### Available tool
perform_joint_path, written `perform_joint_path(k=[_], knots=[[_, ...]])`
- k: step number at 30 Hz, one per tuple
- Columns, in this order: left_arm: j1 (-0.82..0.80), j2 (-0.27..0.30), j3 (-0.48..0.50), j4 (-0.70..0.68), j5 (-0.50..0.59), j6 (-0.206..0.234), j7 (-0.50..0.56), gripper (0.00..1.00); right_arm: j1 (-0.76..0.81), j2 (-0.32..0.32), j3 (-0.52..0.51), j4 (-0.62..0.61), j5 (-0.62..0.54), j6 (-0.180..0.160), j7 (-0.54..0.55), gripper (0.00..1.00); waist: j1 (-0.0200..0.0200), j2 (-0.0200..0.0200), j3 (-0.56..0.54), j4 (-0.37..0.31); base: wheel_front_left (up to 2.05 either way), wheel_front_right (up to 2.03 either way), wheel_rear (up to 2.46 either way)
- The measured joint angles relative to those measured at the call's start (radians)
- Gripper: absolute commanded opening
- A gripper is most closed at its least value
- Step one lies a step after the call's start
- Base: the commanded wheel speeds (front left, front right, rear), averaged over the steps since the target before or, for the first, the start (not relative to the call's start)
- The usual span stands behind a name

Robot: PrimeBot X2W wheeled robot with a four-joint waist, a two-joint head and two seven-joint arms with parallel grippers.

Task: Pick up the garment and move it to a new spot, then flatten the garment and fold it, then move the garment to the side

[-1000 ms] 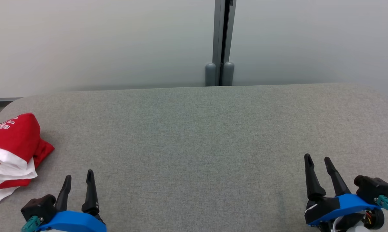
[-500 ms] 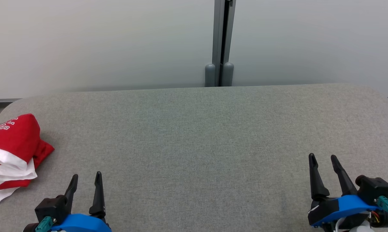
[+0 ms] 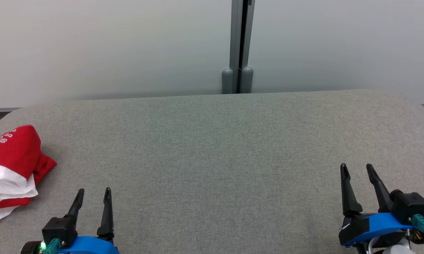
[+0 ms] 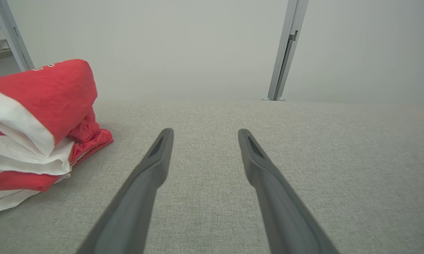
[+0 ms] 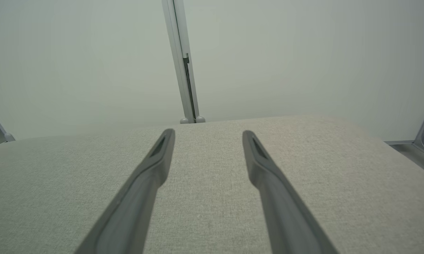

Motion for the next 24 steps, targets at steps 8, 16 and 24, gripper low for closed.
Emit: perform_joint_path(k=[8, 16, 24], knots=[[0.002, -0.003, 0.016, 0.003, 0.054, 0.000, -0.016, 1.00, 0.000, -0.001, 0.007, 0.007, -0.064, 0.000, -0.015, 1.00, 0.0000, 0.0000, -0.001, 0.006, 0.00, 0.00, 0.00], [0.006, -0.003, 0.025, 0.010, 0.102, 0.000, -0.029, 1.00, 0.003, -0.002, 0.021, 0.006, -0.123, 0.001, -0.027, 1.00, 0.0000, 0.0000, -0.001, 0.027, 0.00, 0.00, 0.00], [0.003, -0.008, 0.062, 0.024, 0.108, 0.000, -0.029, 1.00, 0.010, -0.002, 0.064, 0.025, -0.112, 0.001, -0.028, 1.00, -0.0001, 0.0000, -0.008, 0.125, 0.00, 0.00, 0.00]])
